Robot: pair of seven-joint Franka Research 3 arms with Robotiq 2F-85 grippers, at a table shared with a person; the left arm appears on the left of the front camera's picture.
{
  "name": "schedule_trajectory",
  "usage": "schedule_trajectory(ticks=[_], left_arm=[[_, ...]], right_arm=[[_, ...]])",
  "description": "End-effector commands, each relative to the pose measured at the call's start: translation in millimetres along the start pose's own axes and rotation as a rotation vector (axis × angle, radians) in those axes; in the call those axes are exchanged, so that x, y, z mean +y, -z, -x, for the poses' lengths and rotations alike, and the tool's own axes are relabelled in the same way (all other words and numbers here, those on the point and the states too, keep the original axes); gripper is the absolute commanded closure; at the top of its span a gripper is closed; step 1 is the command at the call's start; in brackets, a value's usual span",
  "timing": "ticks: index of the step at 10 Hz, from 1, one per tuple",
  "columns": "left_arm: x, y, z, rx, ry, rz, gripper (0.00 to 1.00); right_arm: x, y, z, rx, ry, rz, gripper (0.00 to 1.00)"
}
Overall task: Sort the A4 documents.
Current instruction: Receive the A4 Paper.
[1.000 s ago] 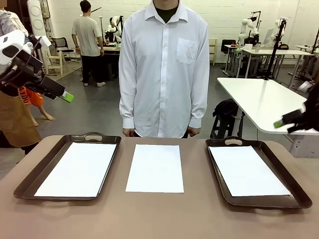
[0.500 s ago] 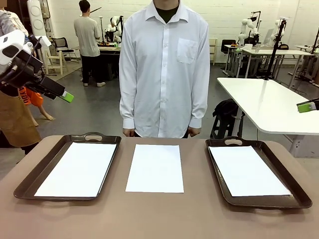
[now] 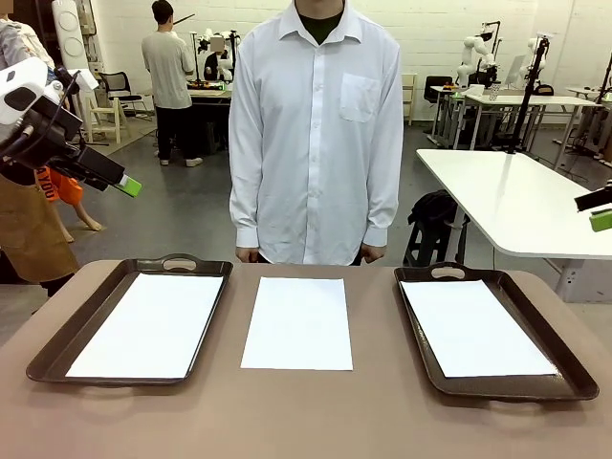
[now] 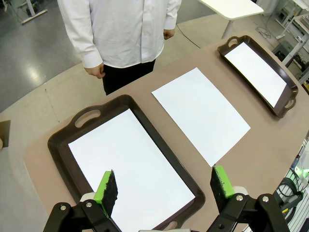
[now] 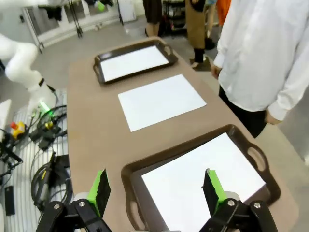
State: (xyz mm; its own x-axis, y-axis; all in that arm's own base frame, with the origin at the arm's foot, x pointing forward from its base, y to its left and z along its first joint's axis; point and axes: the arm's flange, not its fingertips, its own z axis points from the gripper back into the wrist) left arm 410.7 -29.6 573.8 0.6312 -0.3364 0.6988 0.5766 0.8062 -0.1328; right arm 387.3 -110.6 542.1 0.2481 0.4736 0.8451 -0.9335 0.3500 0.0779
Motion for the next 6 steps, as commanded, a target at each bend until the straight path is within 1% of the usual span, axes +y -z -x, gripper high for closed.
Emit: schedule_trajectory(ticks=[1,2,3,4,6], left_arm=[[-1,0,0,0.002,0.002,-0.005,0.00],[-1,0,0,0.002,0.002,-0.005,0.00],[-1,0,0,0.002,0.002,-0.005,0.00],[-1,0,0,0.002,0.002,-0.005,0.00],[-1,0,0,0.002,0.002,-0.005,0.00]], right_arm=[[3,16,1,0.080,-0.022,0.013,0.00],[3,21,-3,0.112,-0.027,0.006,0.00],[3,26,-10,0.184,-0.005,0.002,0.00],[1,34,-18,0.210,0.052,-0.024,0.00],[-6,46,-34,0.238,0.095,-0.030,0.00]])
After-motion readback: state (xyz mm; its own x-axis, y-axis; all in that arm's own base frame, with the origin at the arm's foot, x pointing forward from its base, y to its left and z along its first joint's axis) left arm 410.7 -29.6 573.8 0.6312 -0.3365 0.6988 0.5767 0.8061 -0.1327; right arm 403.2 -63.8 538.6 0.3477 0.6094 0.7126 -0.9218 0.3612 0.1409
